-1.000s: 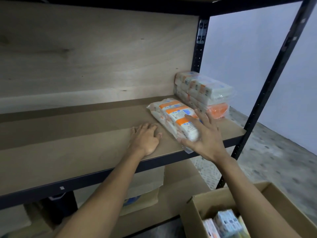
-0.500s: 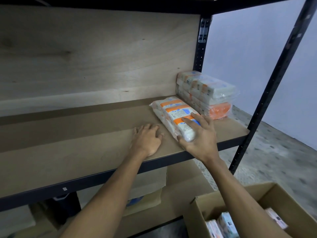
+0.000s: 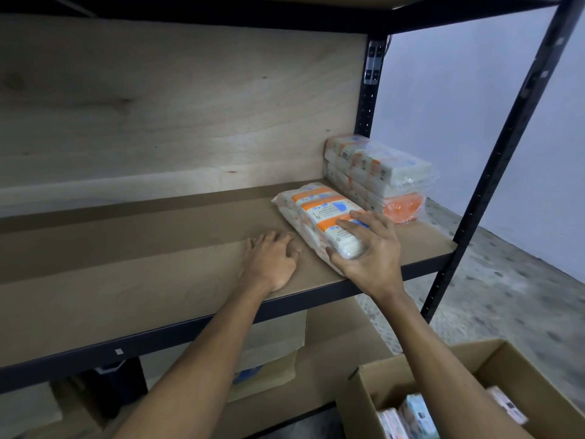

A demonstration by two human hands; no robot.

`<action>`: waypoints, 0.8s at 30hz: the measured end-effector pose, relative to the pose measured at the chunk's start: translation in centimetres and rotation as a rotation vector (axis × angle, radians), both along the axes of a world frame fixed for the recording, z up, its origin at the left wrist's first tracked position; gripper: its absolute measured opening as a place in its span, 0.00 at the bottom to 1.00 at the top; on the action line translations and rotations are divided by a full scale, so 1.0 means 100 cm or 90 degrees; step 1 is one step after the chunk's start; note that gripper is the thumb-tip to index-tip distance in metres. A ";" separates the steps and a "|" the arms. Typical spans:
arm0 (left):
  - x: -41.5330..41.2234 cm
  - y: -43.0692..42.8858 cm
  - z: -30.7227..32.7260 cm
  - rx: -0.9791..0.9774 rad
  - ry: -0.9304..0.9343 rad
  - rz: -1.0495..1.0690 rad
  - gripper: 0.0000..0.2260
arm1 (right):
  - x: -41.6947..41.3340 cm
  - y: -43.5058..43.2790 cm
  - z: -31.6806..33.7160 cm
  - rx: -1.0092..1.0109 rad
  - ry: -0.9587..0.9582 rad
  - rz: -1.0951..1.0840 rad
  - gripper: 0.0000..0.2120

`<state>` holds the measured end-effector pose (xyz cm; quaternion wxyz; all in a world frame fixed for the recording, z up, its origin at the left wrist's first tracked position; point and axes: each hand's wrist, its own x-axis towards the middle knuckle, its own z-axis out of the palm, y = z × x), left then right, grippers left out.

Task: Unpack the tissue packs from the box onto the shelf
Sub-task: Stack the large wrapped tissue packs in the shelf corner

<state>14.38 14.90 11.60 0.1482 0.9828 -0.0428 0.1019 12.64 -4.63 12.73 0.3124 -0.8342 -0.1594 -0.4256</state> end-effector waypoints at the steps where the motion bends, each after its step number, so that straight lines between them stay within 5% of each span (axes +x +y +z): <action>1: 0.000 0.000 0.000 -0.001 0.001 -0.002 0.22 | -0.001 -0.001 0.002 0.001 -0.002 0.000 0.23; 24: 0.013 -0.030 0.012 -0.006 0.054 -0.040 0.23 | 0.025 -0.071 0.107 0.064 -0.078 -0.051 0.22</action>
